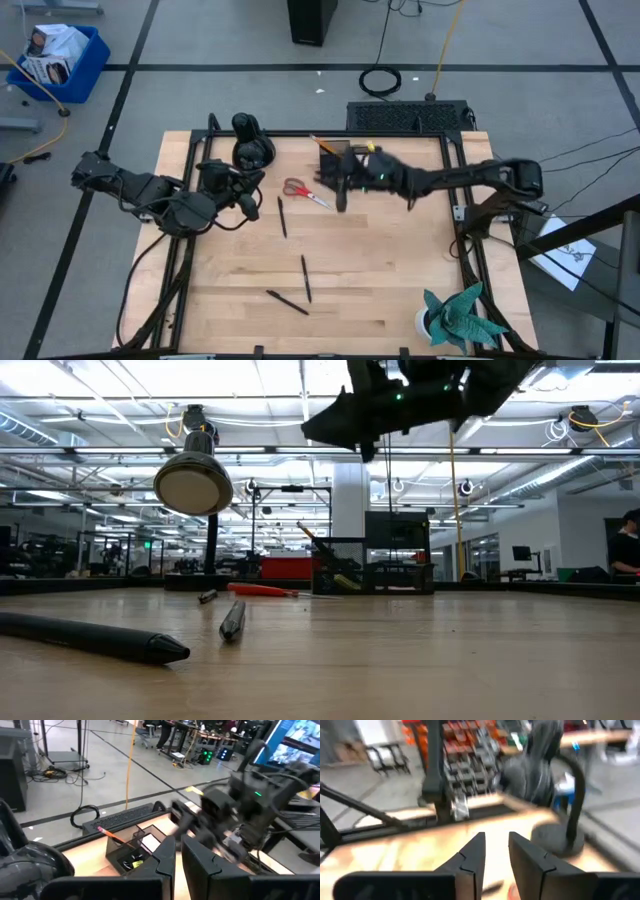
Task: Pick and place office supplies into organizer
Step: Put the black pen into the black desk organizer
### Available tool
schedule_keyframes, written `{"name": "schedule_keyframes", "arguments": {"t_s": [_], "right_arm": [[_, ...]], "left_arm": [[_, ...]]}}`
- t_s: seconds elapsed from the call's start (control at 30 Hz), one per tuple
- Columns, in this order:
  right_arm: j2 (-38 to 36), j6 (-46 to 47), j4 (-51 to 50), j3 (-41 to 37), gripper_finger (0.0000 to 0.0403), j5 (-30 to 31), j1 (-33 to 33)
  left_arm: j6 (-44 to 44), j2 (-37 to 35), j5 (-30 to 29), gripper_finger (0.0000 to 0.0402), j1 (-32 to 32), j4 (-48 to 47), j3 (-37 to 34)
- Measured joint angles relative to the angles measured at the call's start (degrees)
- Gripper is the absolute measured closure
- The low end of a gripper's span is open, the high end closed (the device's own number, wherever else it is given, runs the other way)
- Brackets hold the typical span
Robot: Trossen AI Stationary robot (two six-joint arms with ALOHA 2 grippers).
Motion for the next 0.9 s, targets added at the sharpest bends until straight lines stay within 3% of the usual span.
{"name": "schedule_keyframes", "arguments": {"t_s": [0.13,0.3,0.4,0.5,0.57,0.73,0.9], "right_arm": [[-0.69,4.06,-6.64,-0.02,0.0304,6.41,7.35],[-0.78,7.37,-11.75,-0.02,0.0241,12.22,15.26],[-1.32,15.69,-18.54,-0.09,0.0202,17.32,19.52],[-1.52,22.08,-19.27,-0.09,0.0179,17.56,24.43],[-1.44,29.23,-17.27,-0.09,0.0171,17.6,27.25],[-1.56,36.57,-14.84,-0.11,0.0167,23.87,30.34],[0.53,48.12,-18.1,-0.13,0.0185,38.65,33.25]], "left_arm": [[0.84,0.0,0.01,0.0371,0.63,-1.68,0.0],[-3.4,0.0,-0.01,0.0371,1.83,-4.02,0.0],[-3.53,0.0,1.8,0.0371,2.29,-4.09,0.0],[-4.66,0.0,5.48,0.0371,2.91,-4.03,0.0],[-5.04,0.0,7.45,0.0371,3.3,-4.06,0.0],[-2.82,0.0,10.34,0.0371,4.39,-4.07,0.0],[-0.47,0.0,14.17,0.0371,4.66,-4.1,0.0]]}}
